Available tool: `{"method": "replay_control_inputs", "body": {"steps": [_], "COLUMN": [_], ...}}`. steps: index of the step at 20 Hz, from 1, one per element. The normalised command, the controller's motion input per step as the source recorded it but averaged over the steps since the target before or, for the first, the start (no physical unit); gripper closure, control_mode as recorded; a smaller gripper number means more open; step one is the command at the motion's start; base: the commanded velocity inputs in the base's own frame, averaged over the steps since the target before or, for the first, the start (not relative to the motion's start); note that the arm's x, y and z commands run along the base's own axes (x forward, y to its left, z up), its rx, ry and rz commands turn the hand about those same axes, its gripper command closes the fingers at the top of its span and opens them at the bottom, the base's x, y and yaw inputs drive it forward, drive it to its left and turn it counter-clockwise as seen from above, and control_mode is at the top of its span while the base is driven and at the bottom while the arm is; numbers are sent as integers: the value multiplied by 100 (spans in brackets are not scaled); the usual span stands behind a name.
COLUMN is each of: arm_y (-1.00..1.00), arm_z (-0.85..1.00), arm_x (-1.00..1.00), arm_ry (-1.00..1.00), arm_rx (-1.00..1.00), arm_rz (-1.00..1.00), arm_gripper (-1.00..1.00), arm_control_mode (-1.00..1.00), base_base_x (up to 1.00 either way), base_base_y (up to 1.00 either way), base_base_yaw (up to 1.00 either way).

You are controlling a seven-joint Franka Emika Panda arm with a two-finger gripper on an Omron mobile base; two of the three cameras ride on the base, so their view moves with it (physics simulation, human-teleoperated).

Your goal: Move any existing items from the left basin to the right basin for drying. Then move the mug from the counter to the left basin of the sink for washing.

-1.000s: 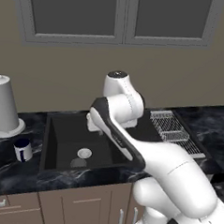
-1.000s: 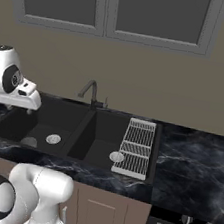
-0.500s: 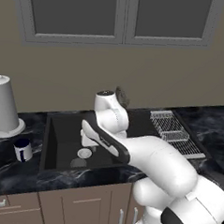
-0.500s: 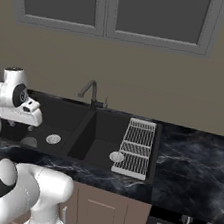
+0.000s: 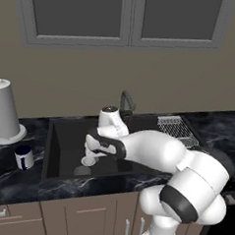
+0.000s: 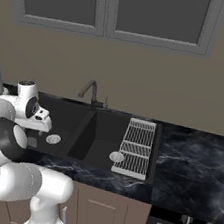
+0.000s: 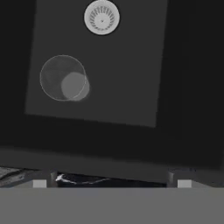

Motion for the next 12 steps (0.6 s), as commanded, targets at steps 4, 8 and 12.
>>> {"method": "replay_control_inputs", "body": {"steps": [4, 8, 12], "arm_y": [21, 20, 20], "arm_z": [-17, -22, -53], "arm_x": [46, 37, 28], "arm_ry": [6, 20, 22], "arm_rx": [6, 0, 0], "arm_rz": [17, 1, 0], "arm_gripper": [-100, -100, -100], "arm_control_mode": [-100, -100, -100], "base_base_x": [0, 0, 0], "base_base_y": [0, 0, 0], "base_base_yaw": [0, 0, 0]}}
